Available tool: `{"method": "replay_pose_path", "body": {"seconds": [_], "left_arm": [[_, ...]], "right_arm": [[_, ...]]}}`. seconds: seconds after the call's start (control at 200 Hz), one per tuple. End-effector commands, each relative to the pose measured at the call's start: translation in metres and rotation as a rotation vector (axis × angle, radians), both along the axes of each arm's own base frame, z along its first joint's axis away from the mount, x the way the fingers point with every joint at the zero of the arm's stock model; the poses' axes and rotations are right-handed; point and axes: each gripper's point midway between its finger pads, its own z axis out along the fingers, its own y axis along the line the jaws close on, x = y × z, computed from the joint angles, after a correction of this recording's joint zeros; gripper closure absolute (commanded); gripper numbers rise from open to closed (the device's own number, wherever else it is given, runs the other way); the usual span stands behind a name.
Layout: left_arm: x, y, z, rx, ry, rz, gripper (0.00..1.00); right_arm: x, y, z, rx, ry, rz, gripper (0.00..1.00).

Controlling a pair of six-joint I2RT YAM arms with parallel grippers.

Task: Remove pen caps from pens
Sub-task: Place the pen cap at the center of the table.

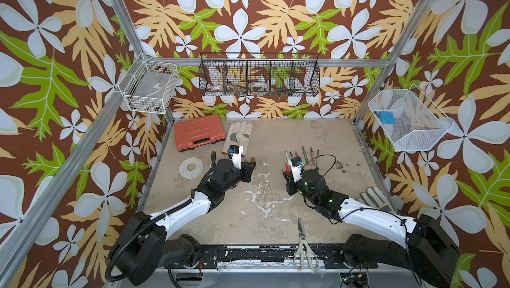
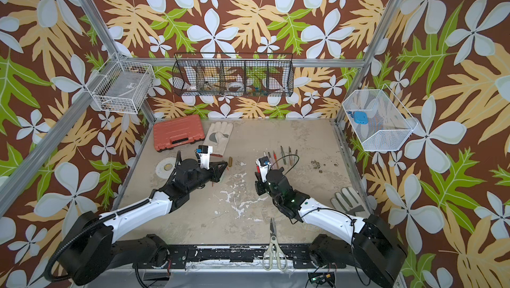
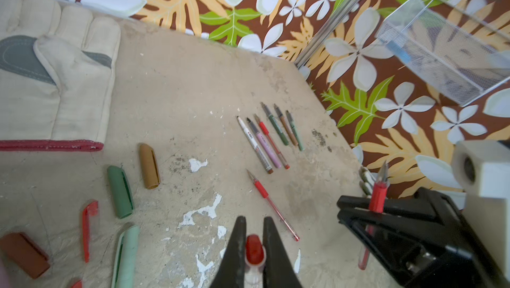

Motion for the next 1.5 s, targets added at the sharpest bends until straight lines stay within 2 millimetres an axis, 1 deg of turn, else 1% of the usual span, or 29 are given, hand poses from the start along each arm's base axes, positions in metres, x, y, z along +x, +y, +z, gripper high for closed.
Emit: {"method": "replay_pose_path", "body": {"seconds": [0.0, 0.035, 0.055, 0.19, 0.255, 0.335, 0.44, 0.656, 0.756, 0.851, 0.936, 1.066, 1.166, 1.246, 1.326, 1.381, 1.466, 1.496], "left_arm": [[0.002, -0.001, -0.033, 0.087, 0.103, -0.001, 1.00], [0.004, -0.003, -0.039, 0.099, 0.128, -0.001, 1.00], [0.004, -0.004, -0.047, 0.114, 0.151, -0.003, 1.00], [0.011, -0.012, -0.081, 0.192, 0.269, -0.021, 1.00], [0.013, -0.013, -0.098, 0.231, 0.321, -0.020, 1.00], [0.014, -0.014, -0.112, 0.267, 0.361, -0.021, 1.00], [0.016, -0.012, -0.124, 0.302, 0.389, -0.010, 1.00], [0.017, -0.010, -0.140, 0.337, 0.437, -0.001, 1.00], [0.016, -0.012, -0.147, 0.349, 0.461, -0.015, 1.00], [0.017, -0.012, -0.152, 0.356, 0.469, -0.011, 1.00], [0.018, -0.010, -0.153, 0.366, 0.472, 0.000, 0.92], [0.018, -0.009, -0.156, 0.375, 0.476, 0.003, 0.84], [0.019, -0.010, -0.157, 0.384, 0.480, -0.005, 0.82], [0.019, -0.010, -0.156, 0.384, 0.476, -0.007, 0.82], [0.019, -0.010, -0.150, 0.376, 0.461, -0.007, 0.82], [0.020, -0.011, -0.145, 0.363, 0.446, -0.008, 0.79], [0.019, -0.014, -0.130, 0.320, 0.402, -0.022, 0.72], [0.019, -0.016, -0.122, 0.300, 0.380, -0.027, 0.70]], "right_arm": [[0.007, -0.024, -0.008, 0.012, 0.042, -0.120, 1.00], [0.009, -0.030, -0.008, 0.012, 0.040, -0.143, 1.00], [0.010, -0.034, -0.008, 0.010, 0.039, -0.156, 1.00], [0.012, -0.052, -0.005, 0.017, 0.022, -0.225, 1.00], [0.013, -0.056, -0.003, 0.029, 0.021, -0.238, 1.00], [0.013, -0.059, -0.003, 0.037, 0.025, -0.242, 1.00], [0.012, -0.058, -0.002, 0.046, 0.028, -0.239, 1.00], [0.012, -0.062, -0.001, 0.047, 0.019, -0.250, 1.00], [0.012, -0.057, -0.003, 0.061, 0.027, -0.232, 1.00], [0.012, -0.054, -0.006, 0.060, 0.039, -0.223, 1.00], [0.012, -0.054, -0.007, 0.061, 0.042, -0.223, 1.00], [0.012, -0.055, -0.004, 0.063, 0.032, -0.225, 1.00], [0.012, -0.058, -0.002, 0.065, 0.024, -0.232, 1.00], [0.010, -0.054, 0.000, 0.084, 0.023, -0.211, 1.00], [0.010, -0.052, 0.001, 0.092, 0.023, -0.201, 1.00], [0.010, -0.053, 0.001, 0.087, 0.022, -0.204, 1.00], [0.010, -0.056, 0.002, 0.080, 0.017, -0.215, 1.00], [0.010, -0.057, 0.003, 0.079, 0.012, -0.222, 1.00]]}}
